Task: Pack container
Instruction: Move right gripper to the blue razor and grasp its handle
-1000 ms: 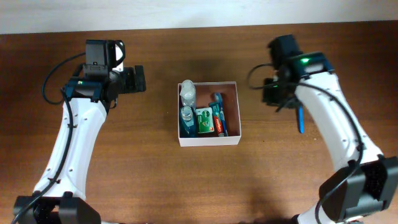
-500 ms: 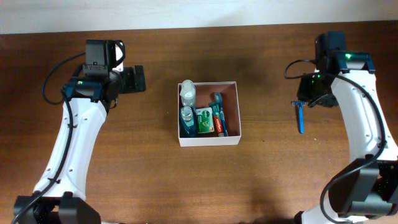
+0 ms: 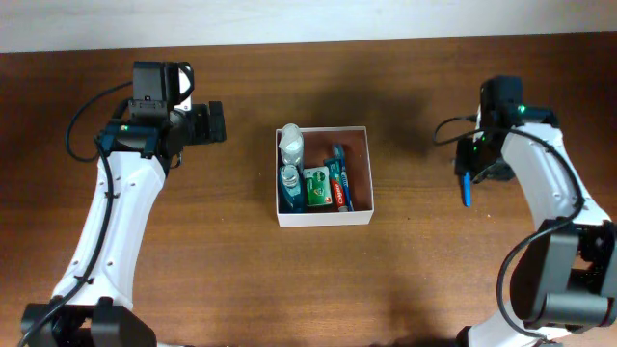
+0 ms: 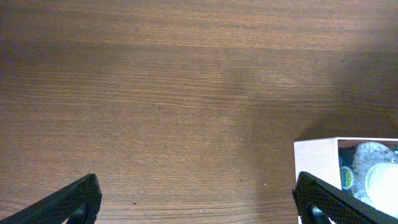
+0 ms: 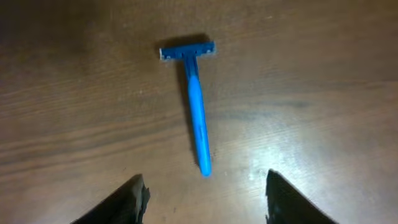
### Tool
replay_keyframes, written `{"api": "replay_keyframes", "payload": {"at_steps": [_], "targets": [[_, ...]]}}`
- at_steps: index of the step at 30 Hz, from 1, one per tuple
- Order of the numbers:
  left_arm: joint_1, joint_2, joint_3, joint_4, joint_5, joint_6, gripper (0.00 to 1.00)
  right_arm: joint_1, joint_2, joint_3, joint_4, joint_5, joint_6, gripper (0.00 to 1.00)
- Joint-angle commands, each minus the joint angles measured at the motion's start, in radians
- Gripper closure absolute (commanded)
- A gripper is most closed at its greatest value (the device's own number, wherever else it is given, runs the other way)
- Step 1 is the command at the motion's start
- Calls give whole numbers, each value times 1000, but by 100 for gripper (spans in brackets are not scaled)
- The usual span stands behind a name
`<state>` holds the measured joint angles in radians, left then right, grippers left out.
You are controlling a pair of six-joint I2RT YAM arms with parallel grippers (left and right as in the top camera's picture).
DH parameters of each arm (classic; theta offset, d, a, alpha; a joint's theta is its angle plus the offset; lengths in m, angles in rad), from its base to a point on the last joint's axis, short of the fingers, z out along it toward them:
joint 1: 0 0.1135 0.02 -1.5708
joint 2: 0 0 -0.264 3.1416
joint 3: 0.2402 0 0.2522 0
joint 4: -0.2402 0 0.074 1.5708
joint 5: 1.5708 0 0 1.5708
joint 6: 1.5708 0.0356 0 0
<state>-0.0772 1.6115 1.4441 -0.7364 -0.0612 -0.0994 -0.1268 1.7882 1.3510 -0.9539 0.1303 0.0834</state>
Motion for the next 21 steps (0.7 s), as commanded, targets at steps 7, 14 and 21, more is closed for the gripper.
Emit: {"api": "replay_keyframes", "payload": {"at_steps": [7, 14, 21], "targets": [[0, -28, 16, 2, -7, -13, 0, -29, 8, -251, 277, -6, -31, 45], [0, -28, 16, 2, -7, -13, 1, -31, 8, -362, 443, -6, -153, 45], [0, -28, 16, 2, -7, -13, 1, -32, 8, -392, 491, -6, -158, 57]]}}
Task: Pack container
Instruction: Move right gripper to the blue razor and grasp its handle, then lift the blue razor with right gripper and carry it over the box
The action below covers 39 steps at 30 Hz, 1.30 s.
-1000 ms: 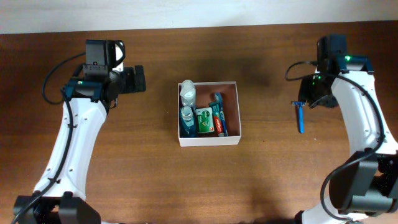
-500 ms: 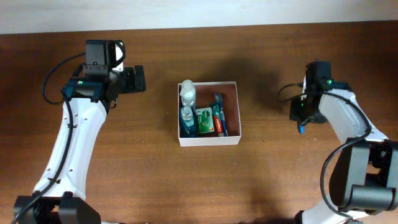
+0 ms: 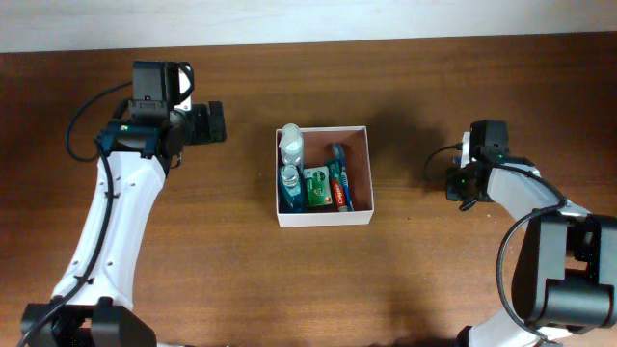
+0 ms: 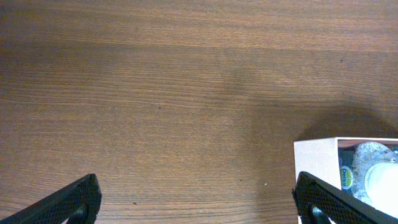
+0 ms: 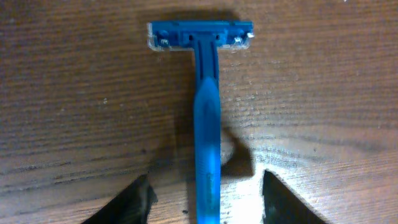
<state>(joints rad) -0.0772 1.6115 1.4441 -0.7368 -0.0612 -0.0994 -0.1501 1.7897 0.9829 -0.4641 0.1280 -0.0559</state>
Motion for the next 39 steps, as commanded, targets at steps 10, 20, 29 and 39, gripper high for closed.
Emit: {"api": "replay_keyframes", "payload": {"at_steps": [10, 20, 29, 39], "targets": [[0, -28, 16, 2, -7, -13, 1, -8, 7, -24, 42, -4, -19, 80], [0, -28, 16, 2, -7, -13, 0, -8, 7, -24, 54, -4, -15, 96], [0, -28, 16, 2, -7, -13, 1, -6, 6, -21, 53, -49, -11, 96], [0, -28, 16, 2, -7, -13, 1, 37, -1, 24, -32, -121, 117, 96]]}}
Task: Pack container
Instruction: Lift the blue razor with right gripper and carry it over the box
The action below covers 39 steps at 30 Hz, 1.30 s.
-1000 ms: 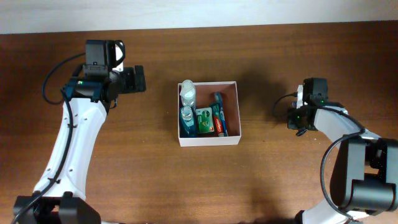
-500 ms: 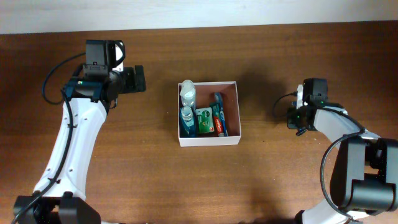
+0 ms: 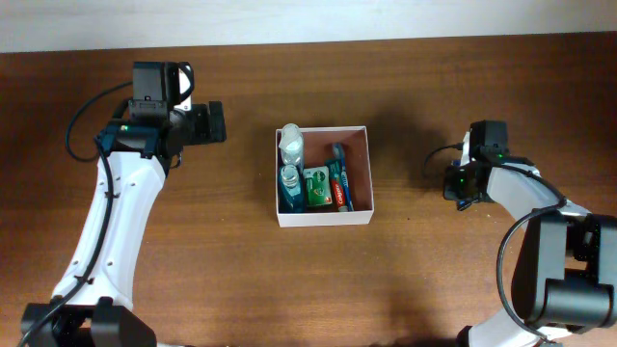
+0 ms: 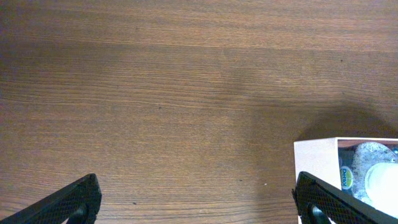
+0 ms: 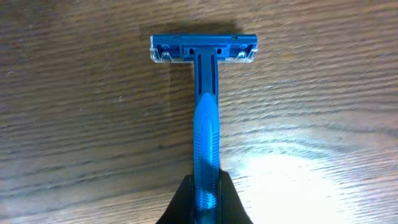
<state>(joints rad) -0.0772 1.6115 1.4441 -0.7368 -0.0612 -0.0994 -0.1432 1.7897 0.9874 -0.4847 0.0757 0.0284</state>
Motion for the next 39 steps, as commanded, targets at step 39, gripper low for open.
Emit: {"api": "replay_keyframes", "payload": {"at_steps": [39], "targets": [[0, -28, 16, 2, -7, -13, 1, 532, -16, 671, -598, -116, 381, 96]]}}
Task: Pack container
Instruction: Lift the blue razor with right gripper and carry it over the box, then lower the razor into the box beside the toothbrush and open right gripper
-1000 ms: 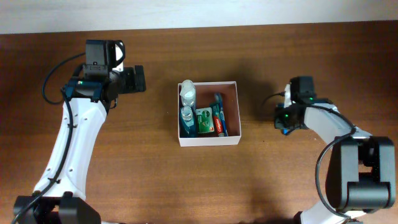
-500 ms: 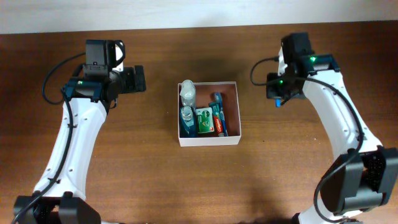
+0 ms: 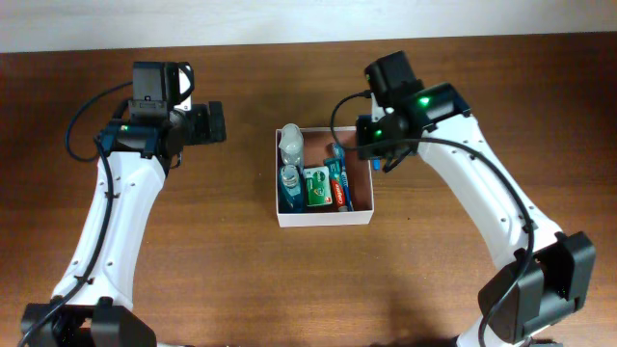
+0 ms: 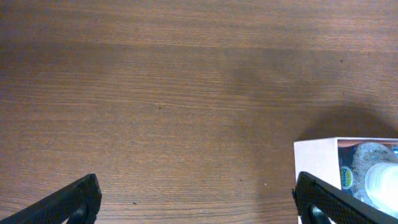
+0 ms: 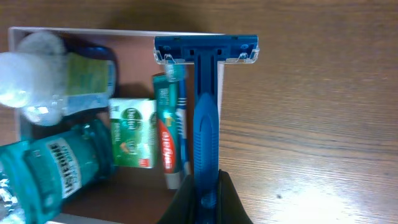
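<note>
A white open box (image 3: 323, 219) sits mid-table, holding two bottles (image 3: 290, 145), a green packet (image 3: 316, 188) and a toothpaste tube (image 3: 336, 183). My right gripper (image 5: 205, 199) is shut on the handle of a blue razor (image 5: 205, 112), held above the box's right wall (image 5: 220, 93); overhead the razor (image 3: 372, 163) peeks out below the right wrist. My left gripper (image 4: 196, 199) is open over bare wood left of the box (image 4: 314, 158), with nothing between its fingers.
The box stands on a brown wooden table (image 3: 193, 251). The left arm reaches over the table's left part, the right arm crosses from the right side to the box.
My right gripper, shut on the razor at the table's right side, now holds it lifted over the box's right wall. The left arm has not moved.
My right gripper was open above the razor lying on the right of the table. It then stood low with the handle between its open fingers, then shut on it. Now the razor is held over the box. The left gripper stayed open in place throughout.
</note>
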### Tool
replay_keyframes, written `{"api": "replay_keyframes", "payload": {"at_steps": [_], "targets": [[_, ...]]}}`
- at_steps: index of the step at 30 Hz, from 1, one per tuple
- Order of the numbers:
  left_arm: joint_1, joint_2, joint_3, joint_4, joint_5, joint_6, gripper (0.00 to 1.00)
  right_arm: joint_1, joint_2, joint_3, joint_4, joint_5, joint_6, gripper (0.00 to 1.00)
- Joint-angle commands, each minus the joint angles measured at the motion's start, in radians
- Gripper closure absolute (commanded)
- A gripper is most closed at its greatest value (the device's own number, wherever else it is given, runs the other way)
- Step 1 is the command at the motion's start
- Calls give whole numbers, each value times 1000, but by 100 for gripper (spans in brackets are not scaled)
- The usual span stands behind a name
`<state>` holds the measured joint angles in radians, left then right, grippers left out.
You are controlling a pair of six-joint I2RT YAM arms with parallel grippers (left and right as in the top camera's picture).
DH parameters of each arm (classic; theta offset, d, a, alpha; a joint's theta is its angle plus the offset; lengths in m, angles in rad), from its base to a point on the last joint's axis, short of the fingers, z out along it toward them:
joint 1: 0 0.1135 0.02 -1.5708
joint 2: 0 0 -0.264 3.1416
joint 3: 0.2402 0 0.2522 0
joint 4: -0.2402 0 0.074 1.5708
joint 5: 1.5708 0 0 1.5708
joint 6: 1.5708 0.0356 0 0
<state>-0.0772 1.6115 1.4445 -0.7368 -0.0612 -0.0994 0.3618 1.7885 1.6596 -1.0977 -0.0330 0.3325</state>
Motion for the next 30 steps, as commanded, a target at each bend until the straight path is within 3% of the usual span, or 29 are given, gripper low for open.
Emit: {"api": "replay_keyframes", "payload": {"at_steps": [1, 18, 30], "targets": [[0, -28, 16, 2, -7, -13, 0, 34, -15, -12, 26, -7, 94, 96], [0, -28, 16, 2, -7, -13, 1, 137, -14, -340, 424, -9, 149, 96], [0, -28, 16, 2, -7, -13, 1, 136, 3, -457, 541, -8, 160, 96]]}}
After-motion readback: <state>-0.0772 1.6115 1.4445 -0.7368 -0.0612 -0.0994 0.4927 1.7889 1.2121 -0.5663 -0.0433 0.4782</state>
